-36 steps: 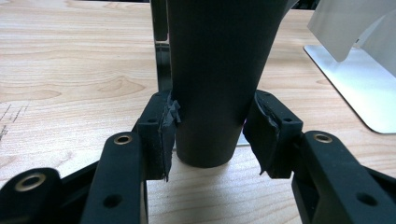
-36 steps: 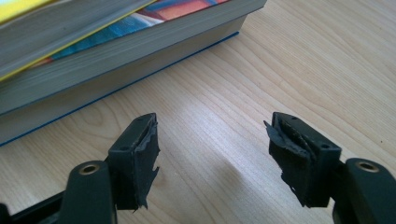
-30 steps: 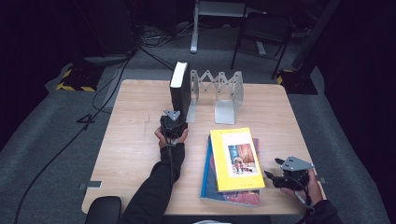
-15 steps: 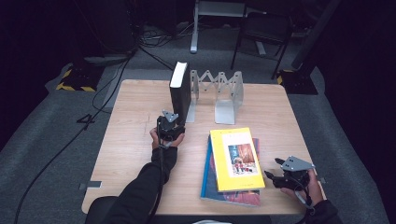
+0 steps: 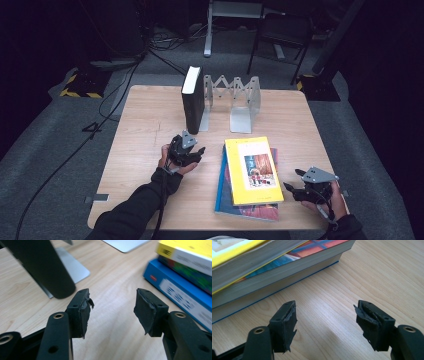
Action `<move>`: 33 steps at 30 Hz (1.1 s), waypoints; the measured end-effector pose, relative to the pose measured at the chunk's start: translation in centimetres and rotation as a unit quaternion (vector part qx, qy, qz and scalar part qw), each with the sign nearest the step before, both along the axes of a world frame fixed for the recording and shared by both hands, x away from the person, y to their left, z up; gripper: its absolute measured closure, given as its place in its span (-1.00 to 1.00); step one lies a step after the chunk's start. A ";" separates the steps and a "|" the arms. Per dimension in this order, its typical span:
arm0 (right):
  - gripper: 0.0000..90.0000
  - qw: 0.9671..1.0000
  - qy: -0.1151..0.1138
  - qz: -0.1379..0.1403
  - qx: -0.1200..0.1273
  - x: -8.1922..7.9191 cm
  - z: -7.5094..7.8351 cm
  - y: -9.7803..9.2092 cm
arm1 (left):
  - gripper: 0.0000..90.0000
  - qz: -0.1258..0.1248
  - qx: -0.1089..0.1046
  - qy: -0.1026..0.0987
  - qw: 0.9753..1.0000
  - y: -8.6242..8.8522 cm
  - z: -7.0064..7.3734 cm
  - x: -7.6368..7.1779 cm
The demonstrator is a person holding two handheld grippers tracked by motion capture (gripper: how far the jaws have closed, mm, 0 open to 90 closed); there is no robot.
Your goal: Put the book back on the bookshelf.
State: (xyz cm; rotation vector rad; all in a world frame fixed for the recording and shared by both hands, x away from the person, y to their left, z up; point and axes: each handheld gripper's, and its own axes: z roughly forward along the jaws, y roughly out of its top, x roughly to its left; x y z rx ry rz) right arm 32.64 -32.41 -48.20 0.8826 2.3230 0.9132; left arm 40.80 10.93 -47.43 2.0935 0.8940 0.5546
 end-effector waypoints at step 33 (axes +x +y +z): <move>-0.30 0.999 0.010 0.015 0.050 -2.1 2.6 -0.2 | -0.24 -0.253 0.059 0.074 0.963 2.0 -1.7 -7.1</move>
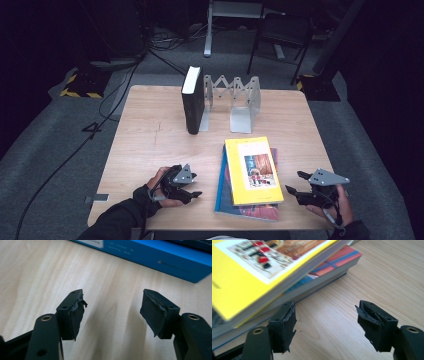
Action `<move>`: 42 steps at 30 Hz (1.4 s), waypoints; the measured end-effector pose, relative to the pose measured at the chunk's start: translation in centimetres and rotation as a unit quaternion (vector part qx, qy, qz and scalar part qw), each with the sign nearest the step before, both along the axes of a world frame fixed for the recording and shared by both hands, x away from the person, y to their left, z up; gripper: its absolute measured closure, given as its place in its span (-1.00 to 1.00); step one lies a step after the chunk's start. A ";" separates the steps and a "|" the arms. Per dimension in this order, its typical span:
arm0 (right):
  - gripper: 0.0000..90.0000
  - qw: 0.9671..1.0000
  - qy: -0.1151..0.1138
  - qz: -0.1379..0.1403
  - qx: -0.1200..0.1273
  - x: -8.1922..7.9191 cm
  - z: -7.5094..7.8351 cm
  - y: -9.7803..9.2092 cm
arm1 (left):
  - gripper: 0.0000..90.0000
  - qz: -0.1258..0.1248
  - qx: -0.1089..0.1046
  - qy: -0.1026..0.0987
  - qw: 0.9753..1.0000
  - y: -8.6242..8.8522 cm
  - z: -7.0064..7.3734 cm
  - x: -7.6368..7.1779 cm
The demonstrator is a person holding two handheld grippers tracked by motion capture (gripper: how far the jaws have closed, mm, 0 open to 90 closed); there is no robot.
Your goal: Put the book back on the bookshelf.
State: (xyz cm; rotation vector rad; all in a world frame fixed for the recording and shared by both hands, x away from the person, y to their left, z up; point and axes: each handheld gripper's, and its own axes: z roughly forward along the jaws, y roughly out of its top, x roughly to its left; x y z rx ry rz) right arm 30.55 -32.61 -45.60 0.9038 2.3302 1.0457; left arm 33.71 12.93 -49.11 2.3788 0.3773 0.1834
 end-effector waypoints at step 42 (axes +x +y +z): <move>-0.03 0.991 0.070 0.113 0.031 -2.6 2.8 1.9 | -0.38 0.015 -0.004 -0.003 1.000 -2.0 -0.7 2.4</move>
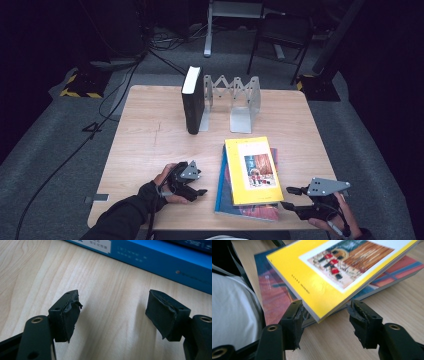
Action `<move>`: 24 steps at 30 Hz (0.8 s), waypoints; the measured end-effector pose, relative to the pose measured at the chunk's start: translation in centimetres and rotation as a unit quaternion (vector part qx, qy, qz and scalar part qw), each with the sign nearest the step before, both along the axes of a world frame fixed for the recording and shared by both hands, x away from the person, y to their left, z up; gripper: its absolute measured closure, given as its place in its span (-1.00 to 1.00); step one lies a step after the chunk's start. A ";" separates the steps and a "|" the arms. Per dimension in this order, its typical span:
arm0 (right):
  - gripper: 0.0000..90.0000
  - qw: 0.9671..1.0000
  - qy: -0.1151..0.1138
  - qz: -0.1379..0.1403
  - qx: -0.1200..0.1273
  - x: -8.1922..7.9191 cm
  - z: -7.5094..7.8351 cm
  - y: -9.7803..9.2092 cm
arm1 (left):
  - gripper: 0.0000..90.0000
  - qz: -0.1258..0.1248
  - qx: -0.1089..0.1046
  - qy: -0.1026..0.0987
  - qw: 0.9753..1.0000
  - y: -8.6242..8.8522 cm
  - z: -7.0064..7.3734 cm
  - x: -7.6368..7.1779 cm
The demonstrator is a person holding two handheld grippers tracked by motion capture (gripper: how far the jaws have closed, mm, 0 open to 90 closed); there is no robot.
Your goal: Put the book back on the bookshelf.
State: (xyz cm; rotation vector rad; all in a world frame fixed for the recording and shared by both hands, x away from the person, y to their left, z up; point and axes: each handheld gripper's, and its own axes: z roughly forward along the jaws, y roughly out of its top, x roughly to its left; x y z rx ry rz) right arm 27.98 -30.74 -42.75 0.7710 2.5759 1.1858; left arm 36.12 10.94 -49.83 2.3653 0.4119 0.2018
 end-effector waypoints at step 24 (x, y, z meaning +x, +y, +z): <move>-0.39 0.996 0.084 -0.007 -0.041 8.5 -0.6 3.5 | -0.37 0.052 -0.062 -0.032 0.996 -3.8 2.2 6.0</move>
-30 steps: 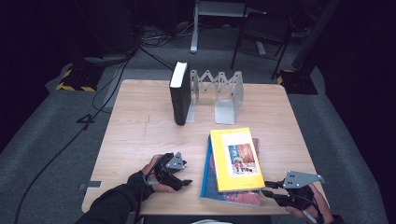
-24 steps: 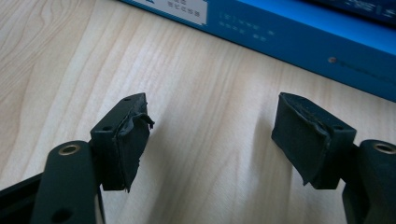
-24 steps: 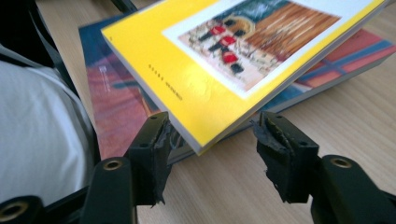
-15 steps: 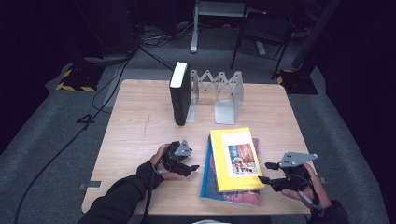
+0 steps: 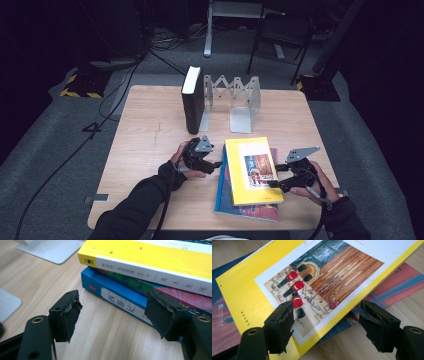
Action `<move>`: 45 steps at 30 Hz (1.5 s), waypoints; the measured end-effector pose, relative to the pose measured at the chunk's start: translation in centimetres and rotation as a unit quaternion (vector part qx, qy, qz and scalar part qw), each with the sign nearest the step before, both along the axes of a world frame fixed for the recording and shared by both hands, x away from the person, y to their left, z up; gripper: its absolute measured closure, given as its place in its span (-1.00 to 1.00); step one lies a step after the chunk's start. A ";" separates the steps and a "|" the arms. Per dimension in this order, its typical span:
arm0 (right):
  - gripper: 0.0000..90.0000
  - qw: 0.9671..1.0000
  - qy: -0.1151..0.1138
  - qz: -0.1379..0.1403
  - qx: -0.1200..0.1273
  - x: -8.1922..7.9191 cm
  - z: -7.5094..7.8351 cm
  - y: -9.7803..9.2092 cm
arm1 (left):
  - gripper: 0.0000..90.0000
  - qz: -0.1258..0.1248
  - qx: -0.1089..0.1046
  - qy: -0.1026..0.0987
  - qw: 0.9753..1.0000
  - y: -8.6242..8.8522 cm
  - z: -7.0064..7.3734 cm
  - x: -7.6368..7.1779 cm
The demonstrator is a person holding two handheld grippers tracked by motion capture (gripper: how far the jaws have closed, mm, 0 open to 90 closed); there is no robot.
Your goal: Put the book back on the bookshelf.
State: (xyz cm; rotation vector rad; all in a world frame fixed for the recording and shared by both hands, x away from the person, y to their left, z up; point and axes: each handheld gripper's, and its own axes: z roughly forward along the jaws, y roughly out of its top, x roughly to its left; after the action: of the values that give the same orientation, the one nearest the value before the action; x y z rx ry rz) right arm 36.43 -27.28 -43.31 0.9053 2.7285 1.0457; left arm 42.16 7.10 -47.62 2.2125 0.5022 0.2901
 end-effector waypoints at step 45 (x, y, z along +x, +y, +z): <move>0.61 0.993 -0.064 0.045 0.089 0.2 -0.3 1.5 | -0.25 0.017 -0.007 0.020 1.000 -0.8 -0.9 3.1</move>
State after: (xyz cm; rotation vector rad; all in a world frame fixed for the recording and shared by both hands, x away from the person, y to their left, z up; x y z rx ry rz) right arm 36.66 -25.76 -43.56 0.7142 2.6236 1.3314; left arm 45.25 6.27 -48.54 2.2024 0.5633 0.2594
